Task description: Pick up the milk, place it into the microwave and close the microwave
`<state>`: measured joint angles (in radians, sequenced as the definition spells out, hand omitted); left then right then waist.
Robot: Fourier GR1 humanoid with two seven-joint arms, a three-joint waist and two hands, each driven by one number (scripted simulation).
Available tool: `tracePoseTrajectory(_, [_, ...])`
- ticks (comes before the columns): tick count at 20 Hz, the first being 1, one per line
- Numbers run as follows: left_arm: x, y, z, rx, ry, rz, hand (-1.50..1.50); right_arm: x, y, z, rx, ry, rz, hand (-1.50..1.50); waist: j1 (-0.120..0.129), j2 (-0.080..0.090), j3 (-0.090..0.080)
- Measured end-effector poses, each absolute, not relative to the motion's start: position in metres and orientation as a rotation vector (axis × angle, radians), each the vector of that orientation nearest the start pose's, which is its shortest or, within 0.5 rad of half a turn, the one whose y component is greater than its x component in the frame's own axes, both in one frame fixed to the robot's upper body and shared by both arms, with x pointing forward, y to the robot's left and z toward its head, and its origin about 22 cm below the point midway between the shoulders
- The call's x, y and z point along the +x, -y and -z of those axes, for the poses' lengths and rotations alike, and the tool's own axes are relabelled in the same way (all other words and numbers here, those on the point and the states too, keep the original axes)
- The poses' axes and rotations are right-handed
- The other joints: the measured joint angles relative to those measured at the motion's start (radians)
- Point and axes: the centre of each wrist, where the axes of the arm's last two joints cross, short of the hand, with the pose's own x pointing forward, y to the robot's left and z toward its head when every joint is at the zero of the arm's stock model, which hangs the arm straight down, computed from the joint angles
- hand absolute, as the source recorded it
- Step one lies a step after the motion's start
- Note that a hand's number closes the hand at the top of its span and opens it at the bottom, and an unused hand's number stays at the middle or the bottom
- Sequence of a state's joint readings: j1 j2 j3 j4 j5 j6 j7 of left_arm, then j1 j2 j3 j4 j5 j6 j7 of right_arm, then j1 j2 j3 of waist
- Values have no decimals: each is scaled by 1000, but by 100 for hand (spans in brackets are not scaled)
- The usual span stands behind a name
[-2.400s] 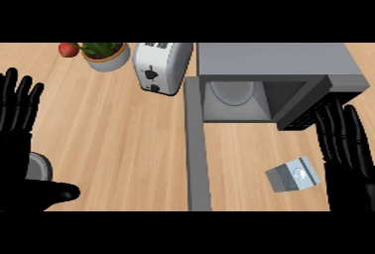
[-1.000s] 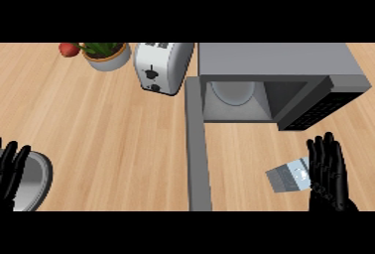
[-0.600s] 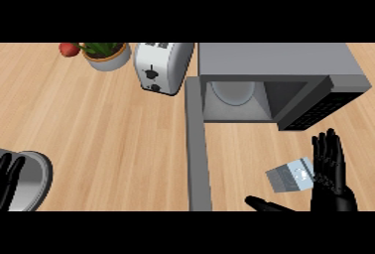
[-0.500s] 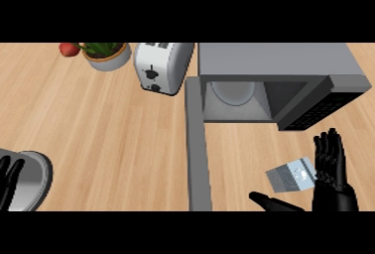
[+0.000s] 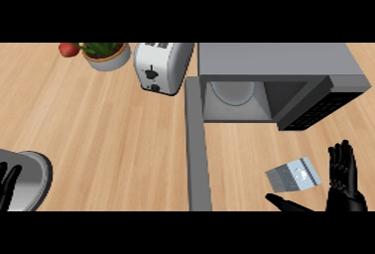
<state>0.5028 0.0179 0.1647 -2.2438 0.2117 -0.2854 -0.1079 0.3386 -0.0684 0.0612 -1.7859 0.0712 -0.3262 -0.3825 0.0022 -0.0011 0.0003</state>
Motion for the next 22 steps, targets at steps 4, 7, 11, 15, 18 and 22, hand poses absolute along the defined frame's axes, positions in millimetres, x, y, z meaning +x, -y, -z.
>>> tracePoseTrajectory(4, [105, -292, -77, 16, 1926, -20, -150, 163, 267, 24, -467, 1815, 82, -150, 1, 0, 0])
tracePoseTrajectory(7, [105, -291, -77, 25, 1929, -24, -150, 159, 281, 36, -461, 1793, 69, -150, 1, 0, 0])
tracePoseTrajectory(11, [104, -284, -77, 18, 1922, -28, -150, 154, 294, 53, -444, 1762, 57, -150, 1, 0, 0])
tracePoseTrajectory(15, [105, -284, -78, 18, 1920, -23, -150, 159, 302, 70, -445, 1734, 47, -150, 2, 1, 0])
tracePoseTrajectory(18, [103, -285, -76, 16, 1920, -22, -150, 164, 306, 79, -458, 1720, 38, -150, 2, 0, 0])
tracePoseTrajectory(22, [102, -292, -77, 16, 1919, -29, -150, 170, 310, 96, -464, 1702, 38, -150, 3, 1, 0])
